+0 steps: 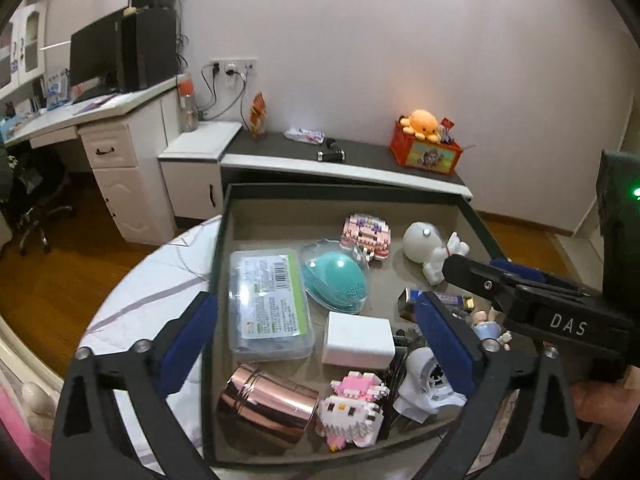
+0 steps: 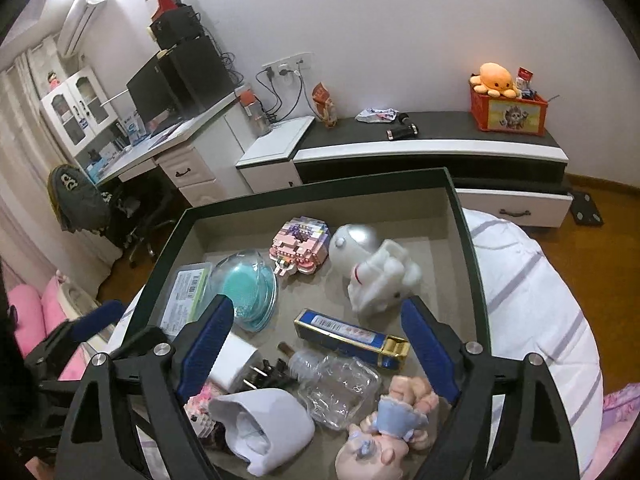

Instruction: Organize rigid objects

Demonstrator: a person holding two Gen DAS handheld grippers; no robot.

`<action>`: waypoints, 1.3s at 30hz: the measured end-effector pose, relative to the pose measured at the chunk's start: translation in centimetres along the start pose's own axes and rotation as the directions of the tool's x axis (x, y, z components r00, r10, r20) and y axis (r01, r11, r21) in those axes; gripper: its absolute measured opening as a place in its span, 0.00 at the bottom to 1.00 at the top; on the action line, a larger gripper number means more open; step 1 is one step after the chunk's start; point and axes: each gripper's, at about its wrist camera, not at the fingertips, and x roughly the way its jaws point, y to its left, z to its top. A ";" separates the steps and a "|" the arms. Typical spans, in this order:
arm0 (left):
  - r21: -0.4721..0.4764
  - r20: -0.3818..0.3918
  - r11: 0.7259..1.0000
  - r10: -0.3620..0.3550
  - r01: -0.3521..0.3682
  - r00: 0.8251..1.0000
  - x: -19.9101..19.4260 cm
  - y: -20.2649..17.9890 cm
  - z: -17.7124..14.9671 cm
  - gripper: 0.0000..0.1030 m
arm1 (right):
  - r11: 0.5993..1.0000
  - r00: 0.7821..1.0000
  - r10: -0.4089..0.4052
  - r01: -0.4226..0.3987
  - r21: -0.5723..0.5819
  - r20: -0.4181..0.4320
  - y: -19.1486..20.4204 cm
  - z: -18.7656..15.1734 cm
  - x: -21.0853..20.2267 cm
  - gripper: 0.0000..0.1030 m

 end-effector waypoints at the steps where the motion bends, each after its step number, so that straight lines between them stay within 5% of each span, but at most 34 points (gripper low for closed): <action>1: -0.001 0.005 1.000 0.009 -0.009 1.000 -0.5 0.1 -0.1 1.00 | 1.000 1.000 0.003 -0.003 0.007 0.004 0.0 0.0 -0.3 0.85; 10: -0.019 0.033 0.999 0.034 -0.034 0.999 -5.6 0.7 -1.9 1.00 | 1.000 0.996 0.009 -0.009 0.004 0.087 1.7 -1.5 -5.6 0.85; 25: -0.017 0.089 0.999 0.043 -0.041 0.995 -15.9 -0.2 -6.9 1.00 | 0.998 0.976 -0.009 0.022 -0.056 0.218 6.0 -9.5 -17.5 0.85; 39: -0.032 0.105 0.997 0.068 -0.065 0.992 -23.1 -1.4 -12.5 1.00 | 0.993 0.960 -0.049 0.076 -0.088 0.277 8.4 -15.9 -24.1 0.85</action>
